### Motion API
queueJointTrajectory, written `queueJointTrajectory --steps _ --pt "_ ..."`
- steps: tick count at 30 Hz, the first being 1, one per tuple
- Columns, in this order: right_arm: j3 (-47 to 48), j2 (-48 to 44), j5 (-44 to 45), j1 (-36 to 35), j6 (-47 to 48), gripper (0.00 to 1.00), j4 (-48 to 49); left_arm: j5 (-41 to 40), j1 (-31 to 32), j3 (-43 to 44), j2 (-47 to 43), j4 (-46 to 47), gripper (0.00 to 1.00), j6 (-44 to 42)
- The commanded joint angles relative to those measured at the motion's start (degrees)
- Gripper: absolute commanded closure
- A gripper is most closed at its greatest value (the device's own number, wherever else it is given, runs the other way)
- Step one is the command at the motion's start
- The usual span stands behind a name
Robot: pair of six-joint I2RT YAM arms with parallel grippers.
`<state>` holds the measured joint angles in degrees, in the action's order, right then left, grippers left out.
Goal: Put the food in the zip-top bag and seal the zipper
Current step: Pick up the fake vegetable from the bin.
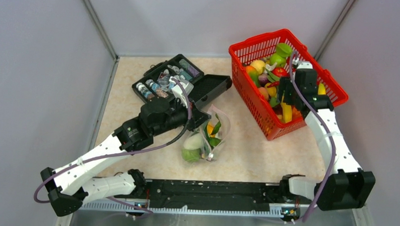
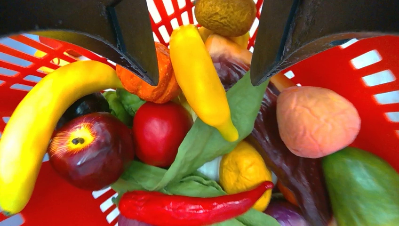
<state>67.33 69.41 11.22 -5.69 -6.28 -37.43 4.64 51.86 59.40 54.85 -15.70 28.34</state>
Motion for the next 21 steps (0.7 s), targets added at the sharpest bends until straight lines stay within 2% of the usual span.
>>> queueJointTrajectory --steps 1,4,6,12,21 --pt "5.5 2.7 0.6 2.6 -1.5 0.29 -2.0 0.0 0.1 0.2 -1.5 2.3 1.00 -0.5" --pt "8.2 5.4 3.1 5.2 -2.0 0.29 -3.0 -0.1 0.1 -0.1 -2.1 2.5 1.00 -0.4" --pt "10.1 6.7 1.7 7.7 -1.3 0.30 -4.4 -0.5 0.1 -0.3 -2.6 2.2 1.00 -0.5" --pt "13.7 12.6 0.0 9.7 0.8 0.32 -12.0 -1.6 0.1 -1.9 -4.2 3.1 1.00 -0.9" --pt "16.3 19.0 -5.1 14.1 2.8 0.31 -18.2 -0.4 0.1 -2.1 -5.0 2.0 1.00 -3.6"
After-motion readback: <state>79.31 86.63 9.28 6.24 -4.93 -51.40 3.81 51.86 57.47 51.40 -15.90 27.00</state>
